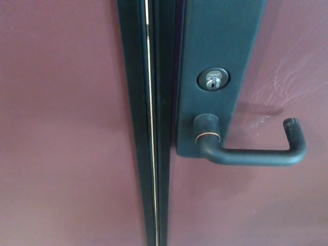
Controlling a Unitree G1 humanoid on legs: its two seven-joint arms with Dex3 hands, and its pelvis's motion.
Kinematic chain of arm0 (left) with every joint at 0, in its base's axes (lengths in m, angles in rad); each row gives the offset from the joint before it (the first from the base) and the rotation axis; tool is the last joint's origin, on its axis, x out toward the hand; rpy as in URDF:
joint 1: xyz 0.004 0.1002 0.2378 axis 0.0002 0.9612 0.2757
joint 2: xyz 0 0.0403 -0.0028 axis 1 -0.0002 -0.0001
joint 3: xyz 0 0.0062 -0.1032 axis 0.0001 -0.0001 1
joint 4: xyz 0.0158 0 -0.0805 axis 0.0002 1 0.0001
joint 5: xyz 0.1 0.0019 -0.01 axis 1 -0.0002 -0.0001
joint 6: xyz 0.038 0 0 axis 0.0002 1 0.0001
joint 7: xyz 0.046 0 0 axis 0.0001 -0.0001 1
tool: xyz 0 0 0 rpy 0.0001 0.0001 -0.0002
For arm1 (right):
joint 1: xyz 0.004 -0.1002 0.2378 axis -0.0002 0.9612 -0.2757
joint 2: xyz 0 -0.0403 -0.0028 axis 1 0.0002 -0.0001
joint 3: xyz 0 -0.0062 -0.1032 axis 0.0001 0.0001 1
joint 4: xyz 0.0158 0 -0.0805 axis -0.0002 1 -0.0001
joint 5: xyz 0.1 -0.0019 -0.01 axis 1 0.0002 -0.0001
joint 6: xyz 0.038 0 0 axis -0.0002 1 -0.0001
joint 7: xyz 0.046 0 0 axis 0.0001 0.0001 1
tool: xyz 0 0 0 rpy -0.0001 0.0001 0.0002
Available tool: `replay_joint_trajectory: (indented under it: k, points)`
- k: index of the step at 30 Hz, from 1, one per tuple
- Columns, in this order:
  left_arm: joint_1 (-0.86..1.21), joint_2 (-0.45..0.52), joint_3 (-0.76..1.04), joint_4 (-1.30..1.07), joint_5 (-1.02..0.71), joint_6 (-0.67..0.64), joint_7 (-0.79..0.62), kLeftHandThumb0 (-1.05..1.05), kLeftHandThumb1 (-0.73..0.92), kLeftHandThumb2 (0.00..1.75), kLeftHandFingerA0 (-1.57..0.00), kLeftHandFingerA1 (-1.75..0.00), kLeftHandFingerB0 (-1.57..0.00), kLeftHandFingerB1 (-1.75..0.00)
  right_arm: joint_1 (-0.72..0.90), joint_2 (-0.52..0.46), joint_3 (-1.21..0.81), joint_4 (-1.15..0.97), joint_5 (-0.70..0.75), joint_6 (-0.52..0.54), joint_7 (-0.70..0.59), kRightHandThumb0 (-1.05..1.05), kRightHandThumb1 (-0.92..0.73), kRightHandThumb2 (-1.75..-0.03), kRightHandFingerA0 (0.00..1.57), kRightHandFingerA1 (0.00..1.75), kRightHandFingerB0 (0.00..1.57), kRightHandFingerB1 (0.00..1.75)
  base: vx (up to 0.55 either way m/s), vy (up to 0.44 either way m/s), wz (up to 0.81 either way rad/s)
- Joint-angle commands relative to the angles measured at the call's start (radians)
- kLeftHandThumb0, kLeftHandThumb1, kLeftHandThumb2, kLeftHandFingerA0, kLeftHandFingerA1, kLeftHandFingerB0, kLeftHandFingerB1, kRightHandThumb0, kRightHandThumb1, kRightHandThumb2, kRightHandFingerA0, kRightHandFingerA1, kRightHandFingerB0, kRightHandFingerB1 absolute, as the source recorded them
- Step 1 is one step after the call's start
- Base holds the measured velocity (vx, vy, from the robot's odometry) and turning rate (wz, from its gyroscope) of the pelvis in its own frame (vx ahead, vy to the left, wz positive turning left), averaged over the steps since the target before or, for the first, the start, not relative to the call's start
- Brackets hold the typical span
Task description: The robot walks towards the door handle and put its right hand on it and twist the handle
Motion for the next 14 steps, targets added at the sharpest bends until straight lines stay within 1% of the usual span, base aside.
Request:
replay_joint_trajectory:
  k: [1,3,7,9,10,11,12,14]
  points:
    - [0.027,-0.018,0.002,-0.001,0.003,-0.003,0.004,-0.36,0.55,0.56,-0.7,-0.48,-0.51,-0.39,-0.153,0.124,0.315,0.462,-0.325,-0.374,-0.742,-0.66,-0.51,-0.8,0.29,0.47,0.14,0.39,0.0,0.0,0.0]
    - [0.028,-0.024,0.005,0.0,0.0,-0.001,0.007,-0.36,0.56,0.57,-0.71,-0.48,-0.52,-0.4,-0.2,0.113,0.319,0.515,-0.31,-0.367,-0.76,-0.66,-0.51,-0.8,0.28,0.47,0.14,0.39,0.0,0.0,0.0]
    - [0.028,-0.026,0.008,0.0,-0.004,0.001,0.011,-0.36,0.56,0.57,-0.72,-0.49,-0.52,-0.4,-0.254,0.124,0.332,0.58,-0.289,-0.368,-0.822,-0.65,-0.51,-0.8,0.3,0.48,0.17,0.4,0.0,0.0,0.0]
    - [0.032,-0.023,0.012,-0.003,-0.008,-0.003,0.008,-0.37,0.56,0.57,-0.71,-0.49,-0.52,-0.4,-0.25,0.136,0.349,0.599,-0.287,-0.398,-0.845,-0.65,-0.5,-0.8,0.3,0.48,0.17,0.4,0.0,0.0,0.0]
    - [0.029,-0.02,0.014,-0.004,-0.01,-0.002,0.007,-0.44,0.47,0.76,-0.65,-0.59,-0.46,-0.51,-0.245,0.141,0.361,0.606,-0.291,-0.411,-0.858,-0.65,-0.5,-0.8,0.3,0.48,0.16,0.4,0.0,0.0,0.0]
    - [0.027,-0.019,0.015,-0.004,-0.011,-0.001,0.007,-0.44,0.47,0.76,-0.65,-0.59,-0.46,-0.51,-0.242,0.143,0.367,0.608,-0.293,-0.417,-0.865,-0.65,-0.5,-0.8,0.3,0.48,0.16,0.4,0.0,0.0,0.0]
    - [0.018,-0.013,0.02,-0.004,-0.014,0.004,0.006,-0.38,0.56,0.57,-0.7,-0.48,-0.52,-0.4,-0.223,0.147,0.401,0.627,-0.314,-0.438,-0.886,-0.64,-0.5,-0.79,0.3,0.48,0.15,0.39,0.0,0.0,0.0]
    - [0.017,-0.008,0.022,-0.006,-0.015,0.0,0.004,-0.38,0.56,0.57,-0.7,-0.48,-0.52,-0.4,-0.218,0.145,0.421,0.646,-0.319,-0.449,-0.893,-0.64,-0.5,-0.8,0.31,0.48,0.14,0.39,0.0,0.0,0.0]
